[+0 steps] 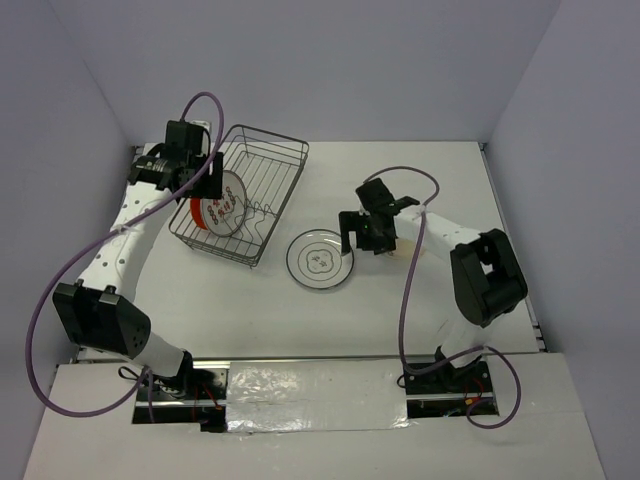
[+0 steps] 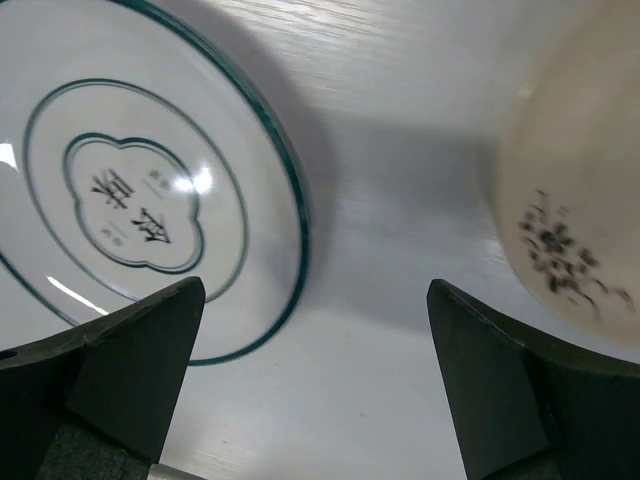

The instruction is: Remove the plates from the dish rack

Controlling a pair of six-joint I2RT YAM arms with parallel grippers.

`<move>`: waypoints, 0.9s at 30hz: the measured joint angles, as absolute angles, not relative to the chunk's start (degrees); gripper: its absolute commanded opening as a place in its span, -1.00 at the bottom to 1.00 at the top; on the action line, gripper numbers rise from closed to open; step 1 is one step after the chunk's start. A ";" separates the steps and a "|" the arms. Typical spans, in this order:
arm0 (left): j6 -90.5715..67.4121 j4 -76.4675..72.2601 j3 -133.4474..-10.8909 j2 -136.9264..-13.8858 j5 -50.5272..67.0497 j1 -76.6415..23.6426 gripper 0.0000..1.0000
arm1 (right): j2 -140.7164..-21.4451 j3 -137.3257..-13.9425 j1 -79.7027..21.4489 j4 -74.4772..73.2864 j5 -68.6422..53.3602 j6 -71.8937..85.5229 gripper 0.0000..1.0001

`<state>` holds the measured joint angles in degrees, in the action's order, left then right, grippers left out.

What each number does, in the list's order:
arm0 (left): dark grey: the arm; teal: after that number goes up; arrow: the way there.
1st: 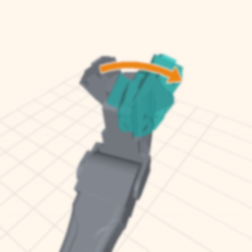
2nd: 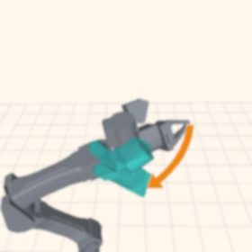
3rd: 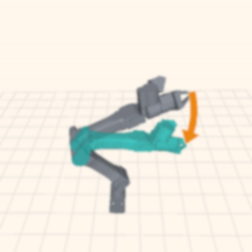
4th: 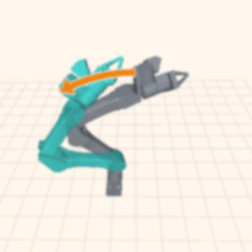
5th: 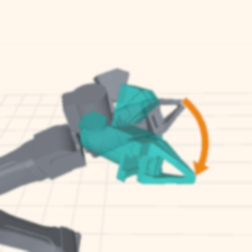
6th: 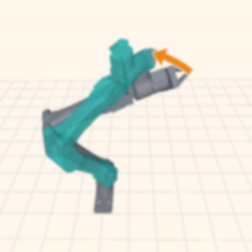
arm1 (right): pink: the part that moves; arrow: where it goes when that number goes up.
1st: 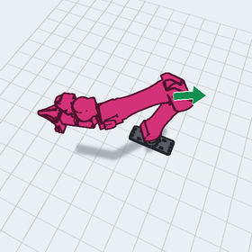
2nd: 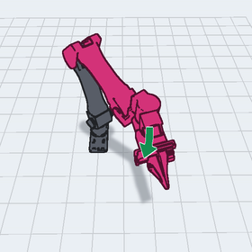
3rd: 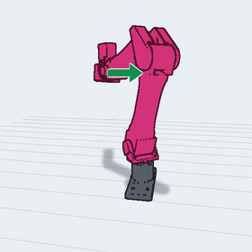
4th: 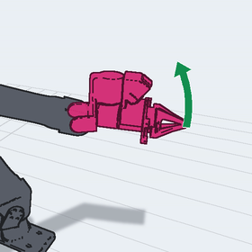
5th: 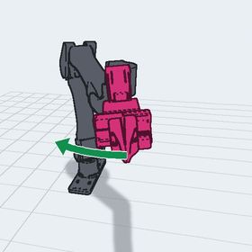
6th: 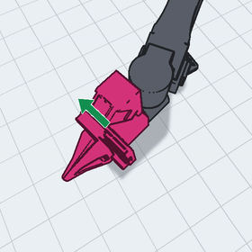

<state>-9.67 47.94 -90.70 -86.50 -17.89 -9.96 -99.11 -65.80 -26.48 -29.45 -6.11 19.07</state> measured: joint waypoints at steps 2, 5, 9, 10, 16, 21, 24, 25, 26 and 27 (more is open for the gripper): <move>-8.86 47.40 -90.72 -86.63 -17.89 -9.93 0.44 | -97.10 -65.87 -26.46 -31.99 -2.20 19.90 1.00; -7.77 47.20 -92.16 -89.08 -17.72 -9.93 0.24 | -92.09 -65.87 -26.39 -34.35 -0.34 20.53 1.00; -6.33 45.60 -94.19 -94.76 -17.72 -9.87 0.33 | -84.44 -65.98 -26.83 -35.48 -0.38 20.67 1.00; -5.98 45.25 -94.59 -96.31 -17.72 -9.76 0.35 | -82.96 -65.98 -27.16 -35.81 -0.47 20.51 1.00; -4.84 44.23 -96.49 -102.15 -17.19 -8.69 0.17 | -77.38 -64.47 -29.47 -37.58 -1.89 20.03 1.00; -4.84 43.00 -96.36 -102.50 -16.10 -7.88 -0.14 | -75.05 -62.26 -30.04 -39.40 -2.28 19.86 1.00; -4.86 41.41 -95.09 -102.21 -14.85 -7.81 -0.29 | -75.02 -62.24 -30.11 -39.97 -2.20 19.86 1.00; -4.78 40.97 -94.41 -102.08 -14.50 -7.81 -0.33 | -75.02 -62.24 -30.13 -39.97 -2.22 19.86 1.00; -4.73 40.62 -93.82 -101.89 -14.26 -7.81 -0.37 | -75.05 -62.24 -30.15 -39.97 -2.22 19.88 1.00; -4.71 40.34 -93.36 -101.78 -14.02 -7.79 -0.36 | -75.05 -62.24 -30.20 -39.99 -2.22 19.88 1.00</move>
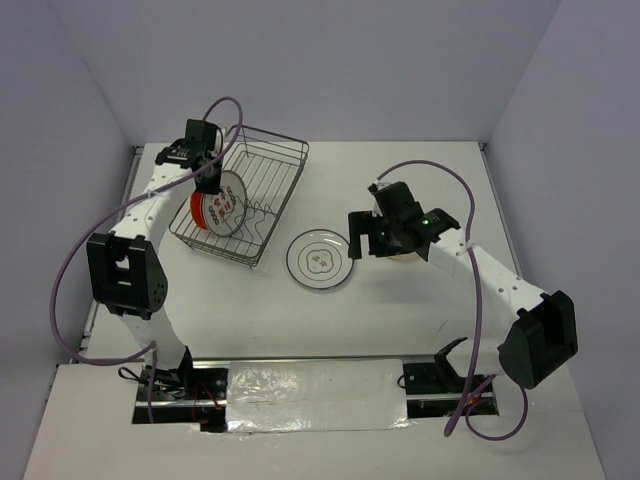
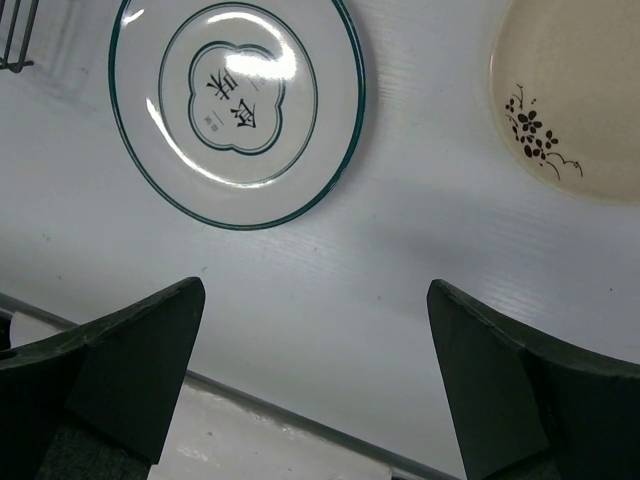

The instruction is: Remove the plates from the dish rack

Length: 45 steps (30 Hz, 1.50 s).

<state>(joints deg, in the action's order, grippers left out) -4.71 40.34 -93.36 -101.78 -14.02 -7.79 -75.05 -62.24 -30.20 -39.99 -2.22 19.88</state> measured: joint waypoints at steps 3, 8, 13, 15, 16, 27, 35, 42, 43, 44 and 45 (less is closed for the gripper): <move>-4.71 39.90 -92.75 -101.71 -13.56 -7.73 -0.40 | -75.11 -62.28 -30.30 -40.03 -2.28 19.88 1.00; -4.01 40.56 -92.44 -101.65 -13.85 -7.70 -0.75 | -75.35 -63.05 -30.72 -40.36 -2.24 19.92 1.00; -3.97 43.57 -94.89 -101.65 -14.28 -8.14 -0.98 | -75.53 -64.34 -31.29 -40.62 -2.28 20.12 1.00; -3.33 45.58 -97.67 -101.49 -14.87 -8.32 -0.96 | -75.77 -64.73 -31.35 -40.73 -2.61 20.29 1.00; -3.09 46.46 -99.29 -101.34 -15.29 -8.60 -0.95 | -76.01 -65.01 -31.35 -40.82 -2.92 20.40 1.00; -6.37 49.93 -115.85 -91.94 -5.98 -10.26 -1.00 | -76.49 -72.75 -28.16 -32.08 -20.97 24.77 1.00; -29.89 27.59 -93.41 -75.02 28.05 -10.61 -1.00 | -76.40 -79.20 -14.96 -14.61 -36.40 29.56 0.90; -48.21 7.25 -77.45 -75.37 43.42 -10.70 -1.00 | -78.08 -81.21 -14.59 -6.76 -42.63 31.66 0.27; -49.36 6.07 -76.40 -75.68 44.53 -10.70 -0.99 | -78.67 -81.21 -14.59 -6.09 -43.13 32.42 0.15; -50.24 5.19 -75.66 -75.90 45.54 -10.70 -0.94 | -79.26 -81.17 -14.59 -5.32 -43.70 33.15 -0.11; -51.05 4.69 -75.22 -75.92 46.24 -10.70 -0.88 | -79.81 -80.97 -14.59 -4.47 -44.34 33.63 -0.41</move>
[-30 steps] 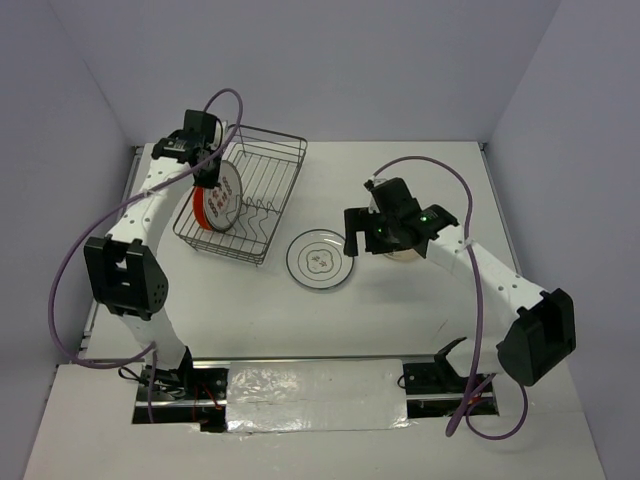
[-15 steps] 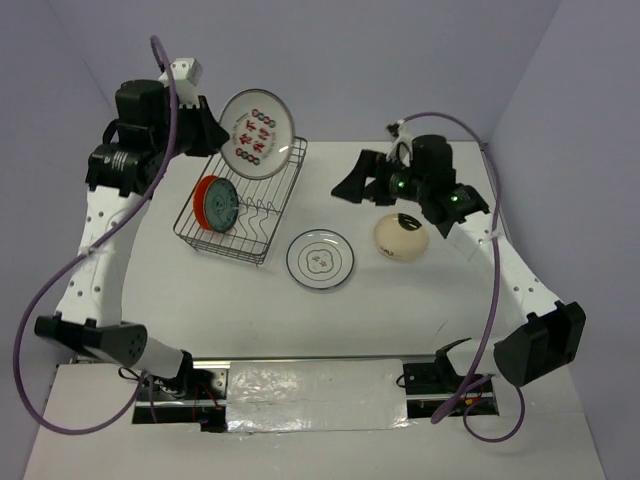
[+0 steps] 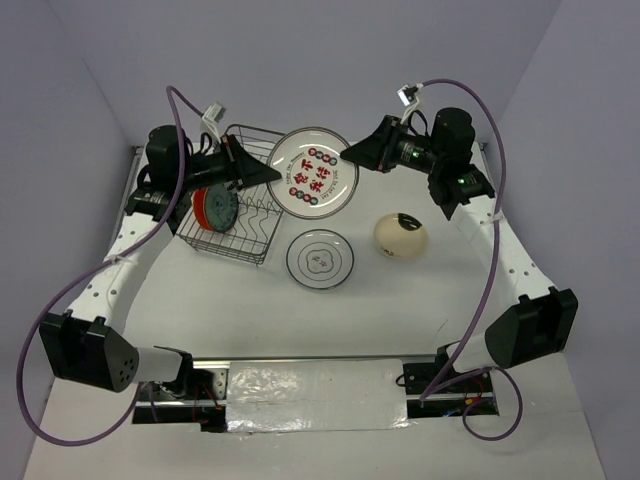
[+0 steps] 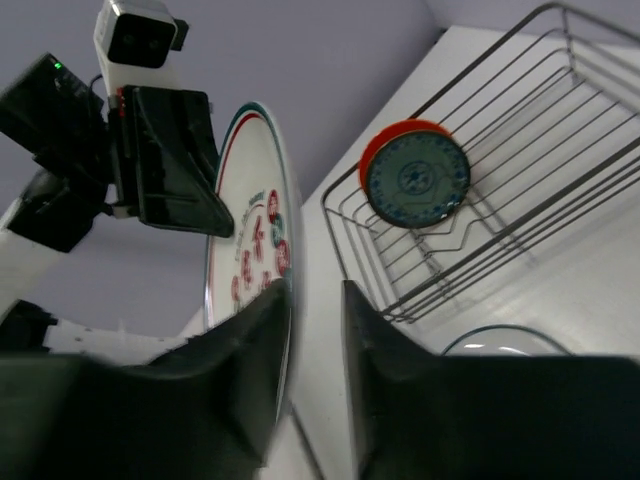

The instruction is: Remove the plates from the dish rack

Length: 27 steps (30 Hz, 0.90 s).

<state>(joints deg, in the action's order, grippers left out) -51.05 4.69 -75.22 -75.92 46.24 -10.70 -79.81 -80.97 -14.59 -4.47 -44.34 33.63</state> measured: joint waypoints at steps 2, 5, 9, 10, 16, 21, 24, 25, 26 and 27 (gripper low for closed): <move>-51.77 3.73 -74.78 -75.92 47.31 -10.70 -0.57 | -80.60 -80.49 -14.59 -2.98 -45.71 35.03 -0.99; -52.34 1.93 -74.67 -75.92 48.86 -10.68 -0.05 | -80.66 -79.33 -14.59 -1.80 -46.15 36.18 -1.00; -49.08 6.72 -78.24 -76.79 46.52 -10.72 0.99 | -80.66 -77.89 -14.15 -2.26 -47.03 36.32 -1.00; -47.31 12.25 -83.00 -78.17 43.90 -10.68 0.99 | -80.62 -77.80 -14.04 -3.68 -45.69 36.03 -1.00; -34.26 38.17 -104.71 -84.97 11.00 -8.82 0.99 | -78.76 -70.48 -12.88 -9.34 -34.44 31.99 -1.00; -26.83 48.36 -103.72 -85.27 -6.26 -4.67 0.99 | -79.24 -59.02 -13.04 -10.37 -30.48 28.14 -1.00; -23.88 49.91 -101.49 -85.65 -8.84 -3.81 0.99 | -81.12 -54.96 -13.21 -10.00 -29.45 26.92 -1.00; -22.83 50.02 -100.64 -85.76 -9.04 -3.81 0.99 | -81.95 -54.30 -13.26 -9.67 -29.23 26.61 -1.00; -22.26 50.02 -99.88 -85.86 -8.97 -3.84 0.99 | -82.89 -53.87 -13.28 -9.19 -29.17 26.24 -0.97; -21.37 49.95 -99.11 -85.97 -8.95 -3.84 0.99 | -84.12 -53.63 -13.34 -8.64 -29.19 25.82 -0.90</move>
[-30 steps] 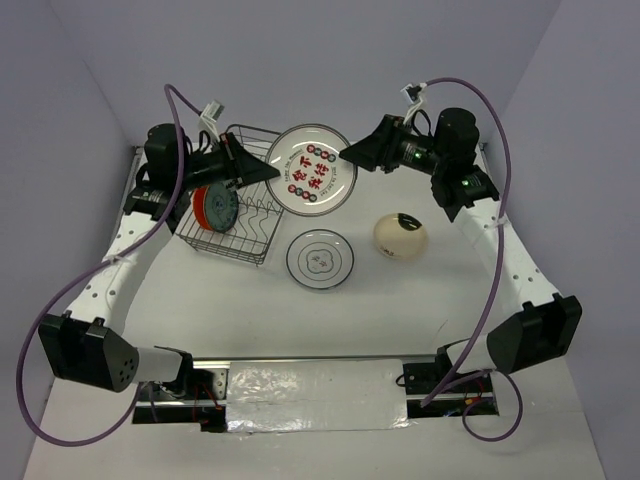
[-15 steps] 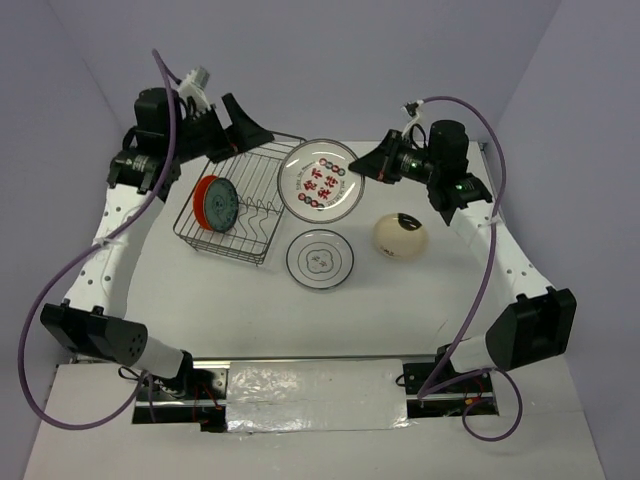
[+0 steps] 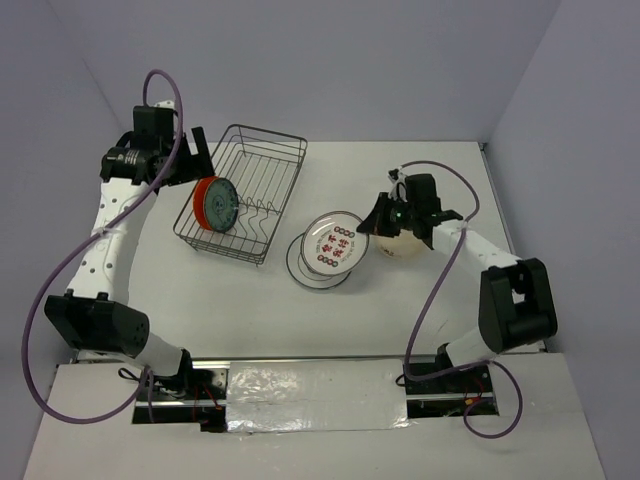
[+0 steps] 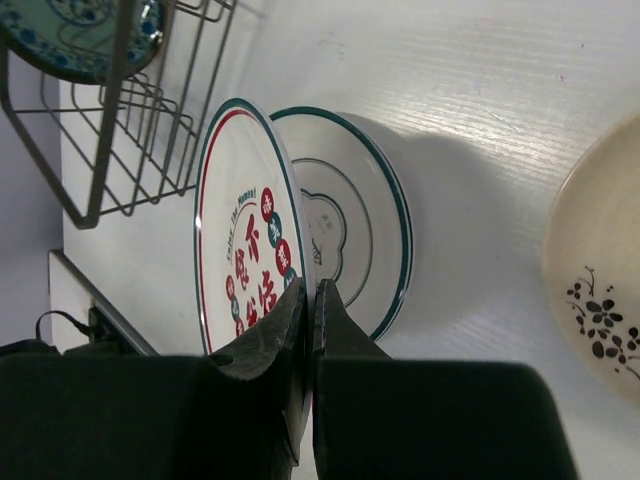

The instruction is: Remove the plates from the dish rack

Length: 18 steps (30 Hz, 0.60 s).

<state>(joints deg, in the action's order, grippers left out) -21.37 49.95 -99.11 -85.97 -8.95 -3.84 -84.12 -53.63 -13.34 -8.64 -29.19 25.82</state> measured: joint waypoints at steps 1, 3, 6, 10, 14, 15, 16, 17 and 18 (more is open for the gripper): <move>-20.97 49.69 -98.41 -86.00 -8.75 -3.84 0.99 | -85.19 -53.56 -13.41 -8.12 -29.17 25.65 -0.85; -19.62 49.32 -96.86 -86.00 -8.05 -3.84 0.99 | -87.85 -53.56 -13.78 -7.01 -29.10 25.21 -0.62; -18.26 48.84 -95.13 -86.00 -7.05 -3.84 0.99 | -91.24 -53.58 -15.07 -6.57 -28.58 24.18 -0.37; -17.47 48.88 -94.32 -86.00 -6.39 -3.84 0.99 | -94.21 -53.78 -18.09 -7.44 -26.26 22.65 0.35; -16.38 48.99 -94.32 -86.00 -6.44 -3.84 0.99 | -96.36 -56.31 -22.68 -12.29 -20.23 21.34 0.48; -16.19 49.19 -94.32 -86.00 -6.52 -3.84 0.99 | -96.88 -57.25 -23.81 -13.50 -18.79 21.23 0.50; -15.81 49.45 -94.32 -86.00 -6.57 -3.84 0.99 | -97.32 -58.04 -24.82 -14.37 -17.23 21.02 0.52; -15.29 49.65 -94.35 -86.00 -6.61 -3.84 0.99 | -97.34 -58.50 -25.89 -15.29 -15.46 20.97 0.53; -15.03 49.82 -94.37 -86.00 -6.72 -3.84 0.99 | -97.27 -58.74 -26.57 -16.05 -14.22 21.04 0.55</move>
